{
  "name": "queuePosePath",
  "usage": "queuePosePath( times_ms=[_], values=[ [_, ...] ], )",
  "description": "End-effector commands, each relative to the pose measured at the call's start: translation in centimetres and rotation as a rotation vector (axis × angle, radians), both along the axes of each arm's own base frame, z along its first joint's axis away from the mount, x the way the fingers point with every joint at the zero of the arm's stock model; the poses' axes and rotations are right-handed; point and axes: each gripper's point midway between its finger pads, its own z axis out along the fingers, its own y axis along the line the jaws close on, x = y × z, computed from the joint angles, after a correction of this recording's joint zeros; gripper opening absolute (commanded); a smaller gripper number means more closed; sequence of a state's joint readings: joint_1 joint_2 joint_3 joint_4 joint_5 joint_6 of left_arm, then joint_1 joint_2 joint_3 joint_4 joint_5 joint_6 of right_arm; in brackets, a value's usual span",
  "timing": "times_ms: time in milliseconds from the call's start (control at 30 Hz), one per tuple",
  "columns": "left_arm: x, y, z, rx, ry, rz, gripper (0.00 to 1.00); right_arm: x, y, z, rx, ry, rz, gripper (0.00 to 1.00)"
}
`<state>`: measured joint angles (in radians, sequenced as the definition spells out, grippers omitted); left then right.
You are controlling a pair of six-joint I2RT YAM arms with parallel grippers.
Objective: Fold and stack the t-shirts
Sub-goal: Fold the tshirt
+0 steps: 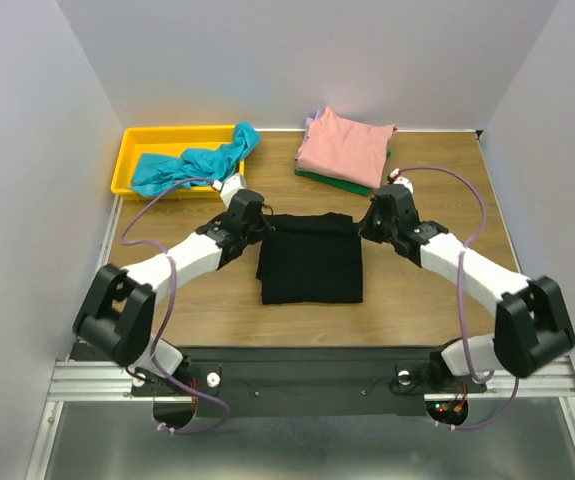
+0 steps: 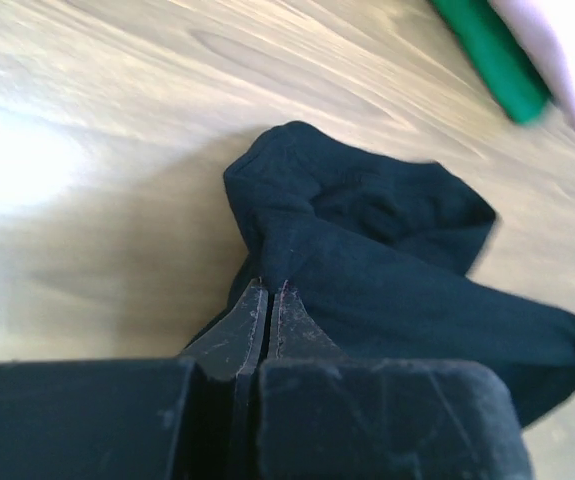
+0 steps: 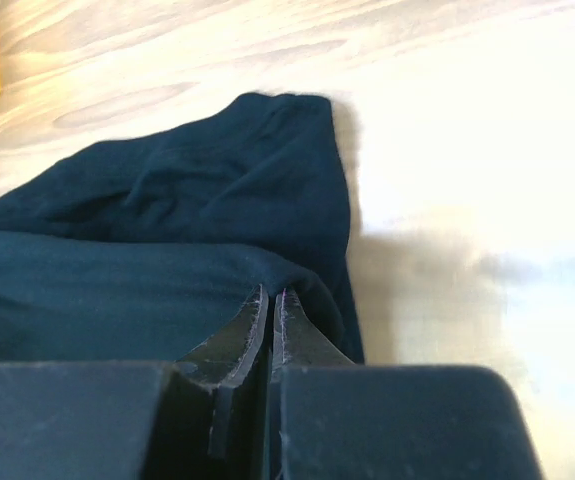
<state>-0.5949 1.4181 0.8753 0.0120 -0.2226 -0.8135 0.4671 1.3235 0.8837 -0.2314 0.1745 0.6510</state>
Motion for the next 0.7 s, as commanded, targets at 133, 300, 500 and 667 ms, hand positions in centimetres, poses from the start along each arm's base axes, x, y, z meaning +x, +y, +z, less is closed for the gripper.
queuePosePath(
  times_ms=[133, 300, 500, 667],
  values=[
    [7.2, 1.4, -3.1, 0.045, 0.023, 0.097, 0.23, 8.3, 0.7, -1.0, -0.067, -0.101, 0.052, 0.56],
    [8.3, 1.5, -0.5, 0.039, -0.025, 0.097, 0.98, 8.7, 1.5, 1.5, -0.057, -0.157, 0.110, 0.83],
    [5.9, 3.1, 2.9, 0.020, -0.080, 0.113, 0.98, 3.2, 3.0, 0.4, 0.055, -0.090, 0.255, 1.00],
    [1.3, 5.6, 3.0, -0.004, -0.083, 0.145, 0.98, 0.2, 2.5, -2.4, 0.024, -0.024, 0.269, 1.00]
  ],
)
